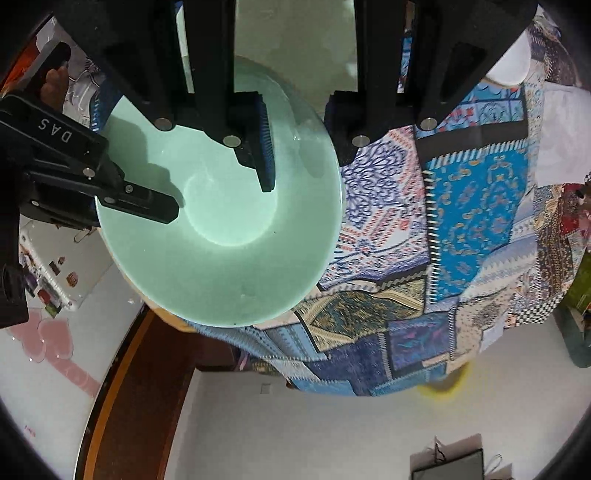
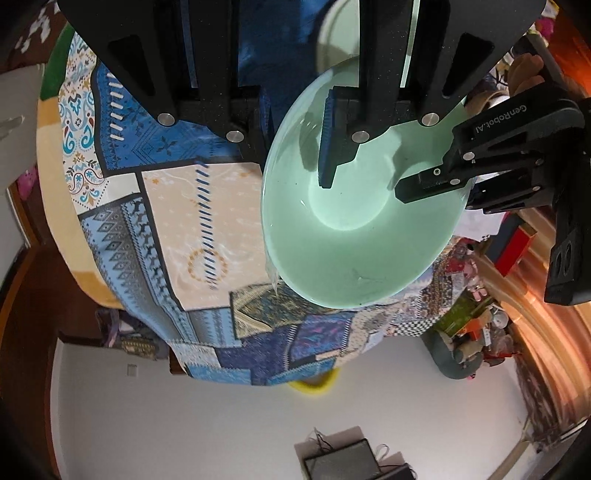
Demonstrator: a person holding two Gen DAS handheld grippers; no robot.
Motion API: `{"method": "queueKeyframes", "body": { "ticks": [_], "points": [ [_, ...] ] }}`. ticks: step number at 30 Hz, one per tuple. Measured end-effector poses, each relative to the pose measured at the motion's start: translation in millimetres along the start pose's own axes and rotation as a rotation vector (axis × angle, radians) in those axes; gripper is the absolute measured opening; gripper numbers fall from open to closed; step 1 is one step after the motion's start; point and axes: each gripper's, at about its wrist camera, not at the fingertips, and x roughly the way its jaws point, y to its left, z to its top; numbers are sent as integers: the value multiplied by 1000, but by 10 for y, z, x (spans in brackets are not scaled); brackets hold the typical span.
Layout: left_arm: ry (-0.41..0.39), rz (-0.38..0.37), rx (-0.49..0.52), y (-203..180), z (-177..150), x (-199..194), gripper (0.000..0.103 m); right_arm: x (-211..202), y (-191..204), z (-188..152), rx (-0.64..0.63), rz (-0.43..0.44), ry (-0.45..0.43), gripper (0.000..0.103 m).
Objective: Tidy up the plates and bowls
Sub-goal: 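Lift and carry the mint green bowl with both grippers over the stack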
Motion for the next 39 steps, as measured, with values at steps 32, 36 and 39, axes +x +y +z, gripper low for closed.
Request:
{"method": "queueKeyframes", "body": {
  "ticks": [32, 36, 39],
  "points": [
    [-136, 113, -181, 1234, -1026, -1335, 23, 149, 1505, -234, -143, 181, 12, 20],
    [-133, 122, -210, 1376, -1169, -1384, 23, 219, 1634, -291, -148, 204, 24, 20],
    [-134, 134, -232, 1496, -1269, -1403, 23, 316, 1717, -332, -147, 230, 45, 20]
  ]
}}
